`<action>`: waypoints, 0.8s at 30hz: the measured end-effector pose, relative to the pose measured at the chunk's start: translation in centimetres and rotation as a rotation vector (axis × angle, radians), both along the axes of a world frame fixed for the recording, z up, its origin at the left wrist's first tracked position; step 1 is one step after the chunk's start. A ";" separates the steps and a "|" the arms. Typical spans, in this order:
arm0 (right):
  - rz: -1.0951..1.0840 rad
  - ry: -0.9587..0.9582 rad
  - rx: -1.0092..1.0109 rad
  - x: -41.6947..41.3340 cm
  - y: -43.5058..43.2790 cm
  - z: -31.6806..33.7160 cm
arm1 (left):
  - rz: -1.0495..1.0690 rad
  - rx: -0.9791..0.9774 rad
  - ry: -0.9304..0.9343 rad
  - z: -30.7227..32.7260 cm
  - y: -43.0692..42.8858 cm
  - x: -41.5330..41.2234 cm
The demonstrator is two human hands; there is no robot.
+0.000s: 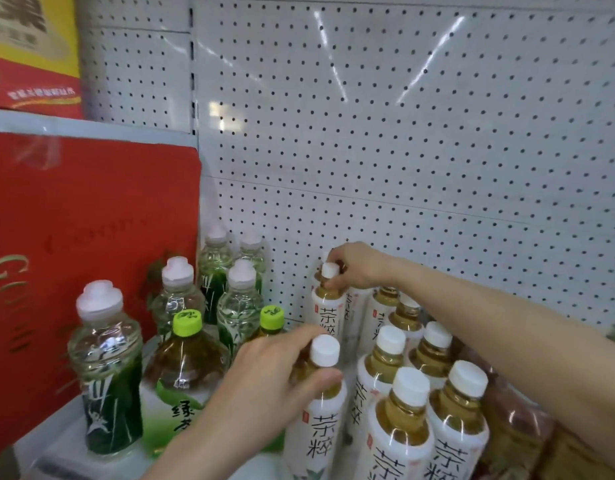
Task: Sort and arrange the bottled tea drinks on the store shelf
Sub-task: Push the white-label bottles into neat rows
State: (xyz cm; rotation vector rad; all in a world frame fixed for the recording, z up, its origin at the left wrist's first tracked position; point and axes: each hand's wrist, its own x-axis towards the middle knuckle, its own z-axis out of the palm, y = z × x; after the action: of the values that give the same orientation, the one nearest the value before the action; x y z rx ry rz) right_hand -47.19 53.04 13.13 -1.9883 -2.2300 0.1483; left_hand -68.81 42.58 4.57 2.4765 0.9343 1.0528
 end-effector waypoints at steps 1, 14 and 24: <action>-0.011 0.012 -0.008 0.1 0.0 -0.3 | 0.000 0.004 0.000 0.0 0.0 0.0; -0.127 -0.085 0.264 5.4 -7.7 0.7 | 0.065 -0.041 0.131 2.0 4.0 5.1; -0.264 -0.060 0.039 6.1 -9.3 -0.5 | 0.284 -0.028 0.436 5.6 9.3 8.0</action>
State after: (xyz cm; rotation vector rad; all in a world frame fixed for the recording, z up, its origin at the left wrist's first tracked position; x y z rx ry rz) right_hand -41.07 43.76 12.64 -2.2675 -1.9612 0.0141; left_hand -60.79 51.84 10.19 2.6555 1.4497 0.5656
